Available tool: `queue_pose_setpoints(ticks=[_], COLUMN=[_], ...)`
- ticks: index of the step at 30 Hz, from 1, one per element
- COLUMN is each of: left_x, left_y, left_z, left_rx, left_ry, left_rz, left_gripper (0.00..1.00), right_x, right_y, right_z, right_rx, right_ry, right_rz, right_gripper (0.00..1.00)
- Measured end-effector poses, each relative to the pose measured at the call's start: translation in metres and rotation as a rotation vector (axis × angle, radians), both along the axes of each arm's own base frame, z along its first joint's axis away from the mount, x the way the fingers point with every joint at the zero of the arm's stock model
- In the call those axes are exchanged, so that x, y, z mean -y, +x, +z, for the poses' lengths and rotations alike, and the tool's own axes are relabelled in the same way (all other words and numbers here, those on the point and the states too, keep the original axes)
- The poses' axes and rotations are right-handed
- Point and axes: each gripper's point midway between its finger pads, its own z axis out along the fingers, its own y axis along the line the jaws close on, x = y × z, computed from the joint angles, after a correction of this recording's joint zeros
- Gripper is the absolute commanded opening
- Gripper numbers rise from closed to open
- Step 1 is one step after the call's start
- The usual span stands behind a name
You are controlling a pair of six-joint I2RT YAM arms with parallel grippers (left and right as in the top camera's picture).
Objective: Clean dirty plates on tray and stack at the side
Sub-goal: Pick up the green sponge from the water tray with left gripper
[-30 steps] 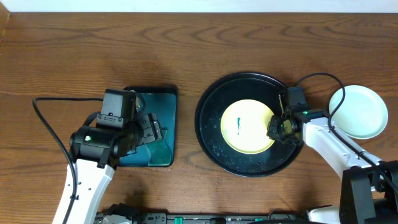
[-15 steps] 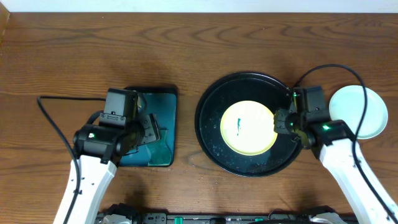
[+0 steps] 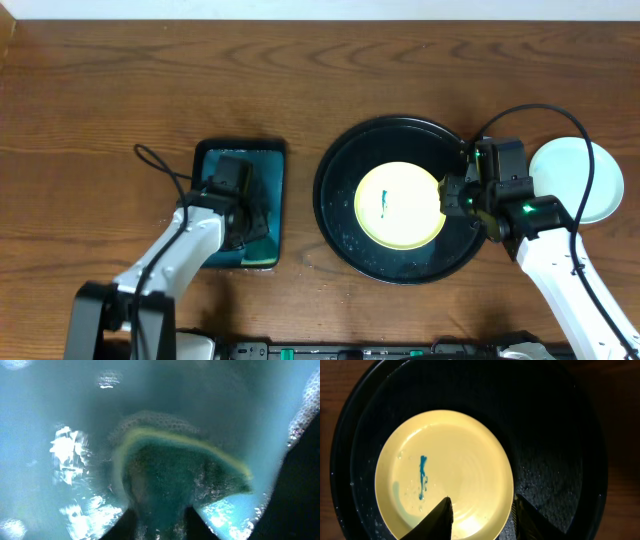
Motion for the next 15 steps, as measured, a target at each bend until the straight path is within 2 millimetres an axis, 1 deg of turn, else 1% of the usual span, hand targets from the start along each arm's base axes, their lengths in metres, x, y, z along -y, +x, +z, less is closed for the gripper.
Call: queue_pose_setpoints(ticks=[2, 6, 7, 10, 11, 12, 15], left_x=[0.005, 0.005, 0.005, 0.004, 0.002, 0.001, -0.001], left_y=[0.003, 0.003, 0.003, -0.001, -0.003, -0.005, -0.008], left_z=[-0.001, -0.001, 0.000, 0.006, 0.008, 0.011, 0.021], left_rx=[-0.008, -0.020, -0.023, -0.050, -0.060, -0.068, -0.059], left_ry=[-0.014, -0.017, -0.016, -0.008, -0.001, 0.007, 0.011], left_rz=[-0.008, -0.007, -0.007, -0.003, -0.001, 0.001, 0.000], left_gripper=[0.08, 0.08, 0.17, 0.52, 0.57, 0.58, 0.58], right_x=[0.000, 0.000, 0.000, 0.000, 0.000, 0.000, 0.000], right_y=[-0.002, -0.004, -0.004, -0.004, -0.005, -0.005, -0.005], right_z=[-0.001, -0.002, -0.002, -0.003, -0.003, -0.003, -0.003], right_rx=[-0.010, -0.018, -0.018, -0.021, -0.022, -0.022, -0.023], right_ry=[0.001, 0.000, 0.000, -0.001, -0.001, -0.001, -0.001], right_rz=[0.001, 0.002, 0.002, 0.002, 0.002, 0.002, 0.002], right_gripper=[0.36, 0.35, 0.35, 0.35, 0.35, 0.35, 0.35])
